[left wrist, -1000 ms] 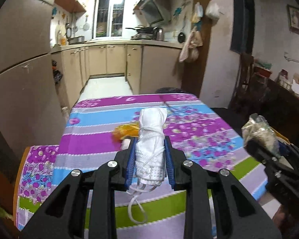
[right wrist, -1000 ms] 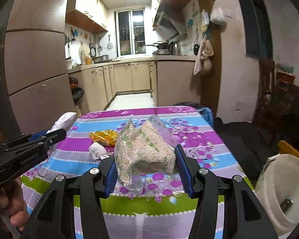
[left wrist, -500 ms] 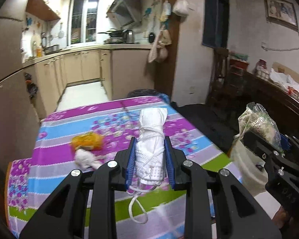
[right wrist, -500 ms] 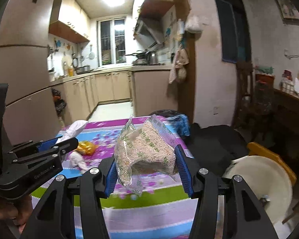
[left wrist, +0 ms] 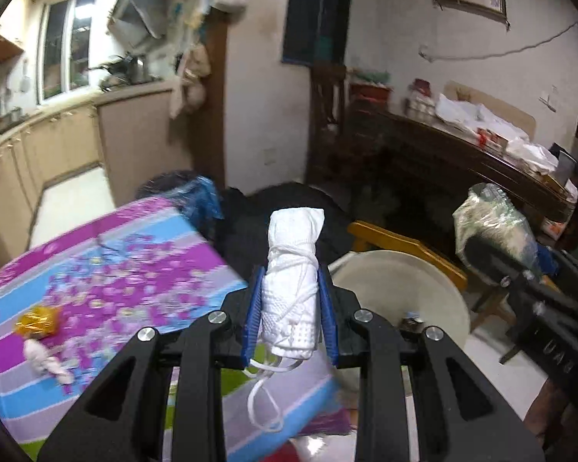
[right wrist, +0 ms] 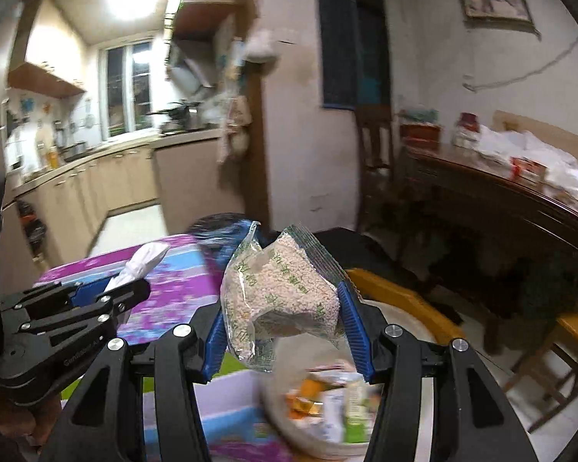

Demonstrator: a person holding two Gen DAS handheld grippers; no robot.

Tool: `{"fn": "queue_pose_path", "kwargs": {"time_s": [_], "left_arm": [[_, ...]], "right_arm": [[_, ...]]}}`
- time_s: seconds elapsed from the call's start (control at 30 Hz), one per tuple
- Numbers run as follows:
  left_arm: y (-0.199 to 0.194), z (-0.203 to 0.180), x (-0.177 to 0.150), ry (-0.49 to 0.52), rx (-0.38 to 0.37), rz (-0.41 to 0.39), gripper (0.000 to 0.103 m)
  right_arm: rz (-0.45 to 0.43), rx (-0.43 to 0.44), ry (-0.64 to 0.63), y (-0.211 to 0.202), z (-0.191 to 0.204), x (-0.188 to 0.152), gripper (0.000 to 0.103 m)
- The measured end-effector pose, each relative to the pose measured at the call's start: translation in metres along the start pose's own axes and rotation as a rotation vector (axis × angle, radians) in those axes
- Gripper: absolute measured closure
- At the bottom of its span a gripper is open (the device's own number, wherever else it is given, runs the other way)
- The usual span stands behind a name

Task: Collect trash
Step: 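Carry the white cloth and grain bag with both tools over the white bucket, then open both tools to drop the cloth and grain bag into the bucket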

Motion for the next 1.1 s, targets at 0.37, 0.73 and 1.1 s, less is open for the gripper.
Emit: {"fn": "queue_pose_path", "kwargs": {"time_s": [0.37,0.73,1.1], "left_arm": [[0.101,-0.072,-0.009,0.030,-0.099,0.233,0.077],[0.145,-0.082,-0.026,0.014,-0.103,0.408,0.078],[0.154,-0.087,-0.026,0.007,-0.127,0.440,0.078]], "right_arm": [[0.356,-0.007,0.066,0.109,-0.114,-0.018,0.049],[0.530,-0.014,0.043,0.154,-0.120,-0.062,0.049],[0.559,-0.012,0.022,0.157,-0.116,-0.073,0.049]]}}
Point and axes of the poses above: each gripper's, at about its wrist camera, not at the fingertips, and y roughly the way its jaws point, z to its left, x to its top, the point moved 10 cm from there along y, roughly the way its jaws point, and after that the axes turned 6 degrees about -x, right-handed, at the moved point
